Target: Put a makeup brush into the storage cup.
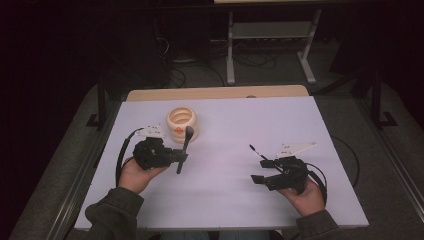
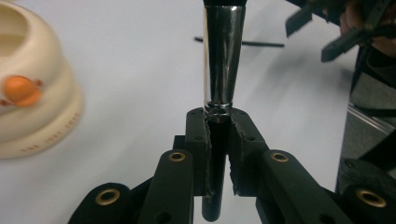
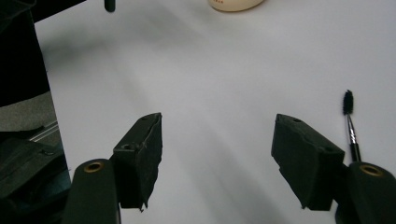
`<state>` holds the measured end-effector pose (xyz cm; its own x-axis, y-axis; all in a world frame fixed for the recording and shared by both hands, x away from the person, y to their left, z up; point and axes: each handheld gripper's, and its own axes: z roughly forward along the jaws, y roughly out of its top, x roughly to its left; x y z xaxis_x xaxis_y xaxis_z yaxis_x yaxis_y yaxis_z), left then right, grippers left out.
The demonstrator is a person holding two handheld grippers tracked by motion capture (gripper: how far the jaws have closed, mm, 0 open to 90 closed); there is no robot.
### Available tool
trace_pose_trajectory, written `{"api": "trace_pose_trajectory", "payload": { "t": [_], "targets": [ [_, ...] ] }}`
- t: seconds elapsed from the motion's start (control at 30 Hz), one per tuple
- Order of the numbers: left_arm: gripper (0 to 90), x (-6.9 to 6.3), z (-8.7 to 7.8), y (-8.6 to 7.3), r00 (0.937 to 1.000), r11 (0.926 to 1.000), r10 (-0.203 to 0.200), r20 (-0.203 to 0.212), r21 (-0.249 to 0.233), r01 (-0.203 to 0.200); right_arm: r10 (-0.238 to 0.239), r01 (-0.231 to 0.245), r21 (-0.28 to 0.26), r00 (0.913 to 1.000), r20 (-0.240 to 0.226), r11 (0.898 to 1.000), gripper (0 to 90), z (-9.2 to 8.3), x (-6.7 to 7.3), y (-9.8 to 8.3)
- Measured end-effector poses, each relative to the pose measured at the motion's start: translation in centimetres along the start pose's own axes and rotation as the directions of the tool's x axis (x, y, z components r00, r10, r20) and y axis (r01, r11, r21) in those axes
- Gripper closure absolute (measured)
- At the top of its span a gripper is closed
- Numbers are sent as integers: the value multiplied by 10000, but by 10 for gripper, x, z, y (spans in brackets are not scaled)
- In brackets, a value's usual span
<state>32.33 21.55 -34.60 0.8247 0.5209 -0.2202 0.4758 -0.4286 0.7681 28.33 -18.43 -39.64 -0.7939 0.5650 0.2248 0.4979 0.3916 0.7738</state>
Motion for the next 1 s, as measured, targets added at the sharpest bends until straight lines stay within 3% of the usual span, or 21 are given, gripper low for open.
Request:
{"api": "trace_pose_trajectory", "payload": {
  "t": [0.47, 0.57, 0.7, 1.0],
  "targets": [
    [792, 13, -7, 9, 9992, 9997, -226, -315, -103, 223, 158, -154, -122, 9994, 313, 9998, 267, -8, -5, -8],
    [792, 16, -9, 12, 9991, 9996, -251, -328, -120, 248, -5, 9, -117, 9993, 365, 9999, 266, -7, -5, -8],
    [792, 21, -14, 16, 9988, 9984, -436, -225, -358, 428, -23, 25, -80, 9996, 299, 10000, 256, -5, -5, -8],
    [793, 26, -24, 30, 9980, 9983, -417, -474, -424, 397, 25, -22, -112, 9998, 209, 9999, 250, -5, -6, -8]
  ]
}}
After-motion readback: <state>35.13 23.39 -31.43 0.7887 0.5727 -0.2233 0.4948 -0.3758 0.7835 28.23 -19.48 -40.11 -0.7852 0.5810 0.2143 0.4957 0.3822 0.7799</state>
